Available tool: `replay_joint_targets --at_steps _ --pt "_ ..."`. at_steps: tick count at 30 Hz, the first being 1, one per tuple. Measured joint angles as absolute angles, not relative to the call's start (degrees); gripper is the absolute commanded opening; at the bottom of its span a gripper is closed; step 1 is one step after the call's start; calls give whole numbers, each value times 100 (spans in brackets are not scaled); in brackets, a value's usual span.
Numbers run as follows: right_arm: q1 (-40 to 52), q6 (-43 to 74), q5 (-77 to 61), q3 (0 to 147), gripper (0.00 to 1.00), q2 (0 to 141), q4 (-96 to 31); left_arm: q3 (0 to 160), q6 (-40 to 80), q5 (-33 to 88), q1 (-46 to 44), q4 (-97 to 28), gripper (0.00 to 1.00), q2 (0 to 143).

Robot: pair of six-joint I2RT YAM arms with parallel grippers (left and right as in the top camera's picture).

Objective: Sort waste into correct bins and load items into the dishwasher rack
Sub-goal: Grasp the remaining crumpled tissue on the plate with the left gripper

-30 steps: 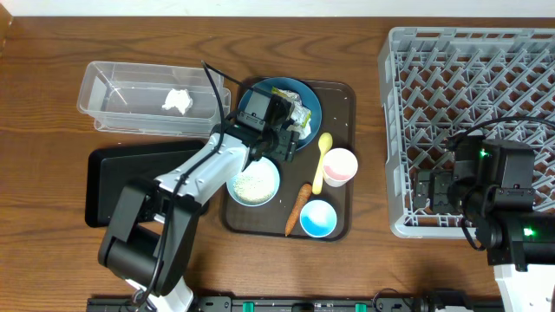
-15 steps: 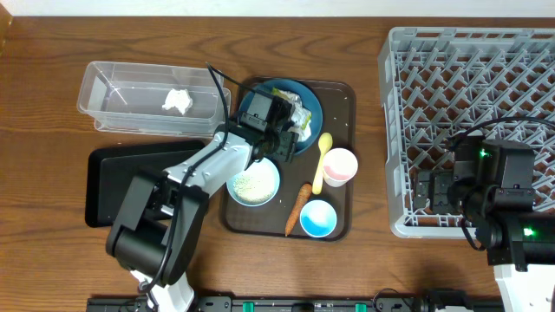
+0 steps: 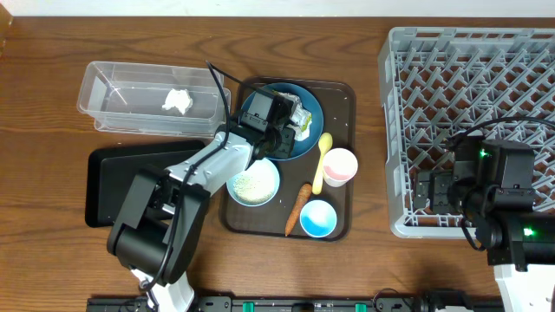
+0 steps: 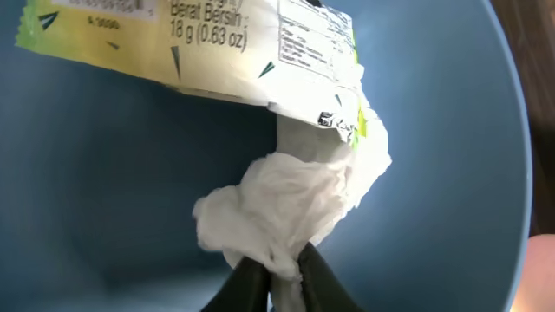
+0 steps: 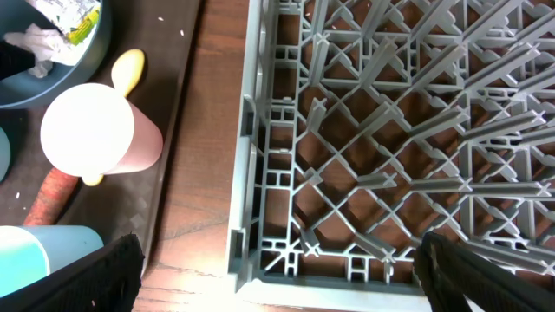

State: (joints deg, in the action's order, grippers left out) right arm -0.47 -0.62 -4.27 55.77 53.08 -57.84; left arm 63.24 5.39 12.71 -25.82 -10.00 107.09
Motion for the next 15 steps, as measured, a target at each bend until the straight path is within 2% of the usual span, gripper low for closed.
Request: replay_joint_targets --at_steps 9,15 --pt "-47 -64 -427 5577 99 5308 -5804 6322 534 1262 -2532 -1332 12 9732" --pt "-47 -62 -427 5577 99 5308 -5804 6322 534 694 -2213 -1769 13 9032"
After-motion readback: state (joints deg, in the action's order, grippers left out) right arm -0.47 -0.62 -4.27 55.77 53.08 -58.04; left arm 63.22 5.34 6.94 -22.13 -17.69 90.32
